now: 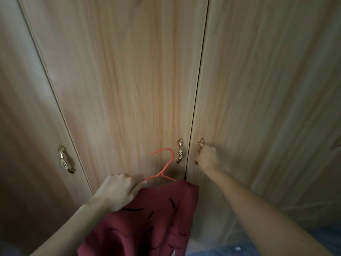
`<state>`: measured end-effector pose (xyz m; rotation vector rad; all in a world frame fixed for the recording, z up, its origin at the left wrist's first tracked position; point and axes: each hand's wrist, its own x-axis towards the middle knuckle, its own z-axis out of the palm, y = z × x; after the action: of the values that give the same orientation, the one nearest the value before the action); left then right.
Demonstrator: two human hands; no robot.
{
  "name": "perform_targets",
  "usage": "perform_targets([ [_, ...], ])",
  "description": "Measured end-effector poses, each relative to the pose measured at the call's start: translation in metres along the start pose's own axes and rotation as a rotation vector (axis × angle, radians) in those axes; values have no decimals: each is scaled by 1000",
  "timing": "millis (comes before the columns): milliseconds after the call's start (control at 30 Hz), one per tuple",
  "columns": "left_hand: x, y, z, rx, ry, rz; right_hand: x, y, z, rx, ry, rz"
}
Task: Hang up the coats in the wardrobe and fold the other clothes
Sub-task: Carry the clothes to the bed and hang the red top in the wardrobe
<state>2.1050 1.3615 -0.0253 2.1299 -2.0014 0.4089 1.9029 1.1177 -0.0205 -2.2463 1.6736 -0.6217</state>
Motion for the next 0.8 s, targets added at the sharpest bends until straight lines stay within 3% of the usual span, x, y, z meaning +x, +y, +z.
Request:
perform_targets([
  [200, -20, 19, 9, 2, 24, 37, -56, 34, -15, 133, 45, -90],
  [367, -21, 55, 2, -13, 49, 112, -113, 78, -45, 23, 69, -121],
  [567, -5, 132, -11, 54, 146, 271, -154, 150, -87, 12, -2, -222],
  [800, 11, 229, -13, -49, 218, 343, -192, 253, -146, 93, -92, -221],
])
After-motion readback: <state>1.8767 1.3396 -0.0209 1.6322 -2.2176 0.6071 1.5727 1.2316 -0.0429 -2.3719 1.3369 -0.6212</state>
